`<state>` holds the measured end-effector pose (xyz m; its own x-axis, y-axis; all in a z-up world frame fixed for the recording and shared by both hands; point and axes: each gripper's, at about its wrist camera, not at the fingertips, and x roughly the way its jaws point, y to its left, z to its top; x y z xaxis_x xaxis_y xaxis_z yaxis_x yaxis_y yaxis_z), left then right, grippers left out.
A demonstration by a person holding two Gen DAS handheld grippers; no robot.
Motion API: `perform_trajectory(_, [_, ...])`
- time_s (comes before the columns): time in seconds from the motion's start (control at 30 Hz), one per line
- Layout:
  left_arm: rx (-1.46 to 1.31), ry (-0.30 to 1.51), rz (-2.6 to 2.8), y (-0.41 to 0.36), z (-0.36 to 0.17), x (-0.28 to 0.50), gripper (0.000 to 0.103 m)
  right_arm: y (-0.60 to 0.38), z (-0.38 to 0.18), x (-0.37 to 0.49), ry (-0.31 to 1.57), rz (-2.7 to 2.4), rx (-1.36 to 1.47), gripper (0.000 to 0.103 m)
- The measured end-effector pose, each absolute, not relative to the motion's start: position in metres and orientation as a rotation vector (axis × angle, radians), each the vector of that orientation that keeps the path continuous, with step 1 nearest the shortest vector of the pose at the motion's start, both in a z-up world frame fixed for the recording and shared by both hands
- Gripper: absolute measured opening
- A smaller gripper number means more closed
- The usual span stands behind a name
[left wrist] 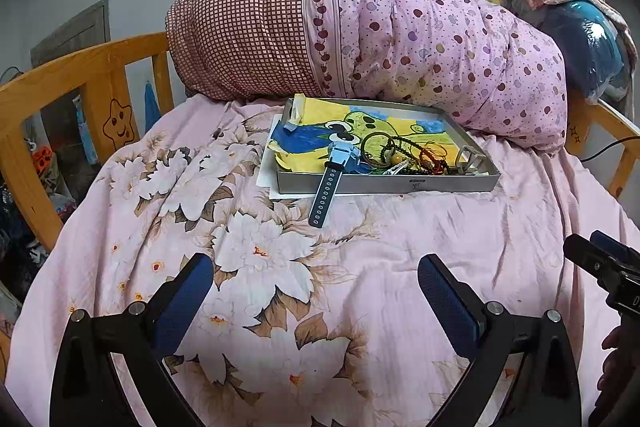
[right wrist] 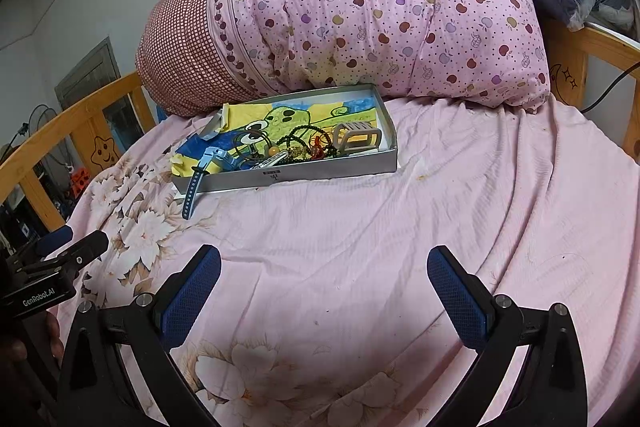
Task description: Organize jewelry
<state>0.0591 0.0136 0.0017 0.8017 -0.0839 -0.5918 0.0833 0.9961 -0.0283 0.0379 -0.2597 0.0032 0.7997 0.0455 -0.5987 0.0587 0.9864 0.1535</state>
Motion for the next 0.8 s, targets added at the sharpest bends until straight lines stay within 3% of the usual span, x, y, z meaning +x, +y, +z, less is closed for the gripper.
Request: perform_trajectory(0.8, [0.0, 0.637, -0.09, 0.0131, 0.0018, 0.059, 0.103, -0.2594, 0.0027, 0.0377, 0.644, -0.004, 0.168, 0.101])
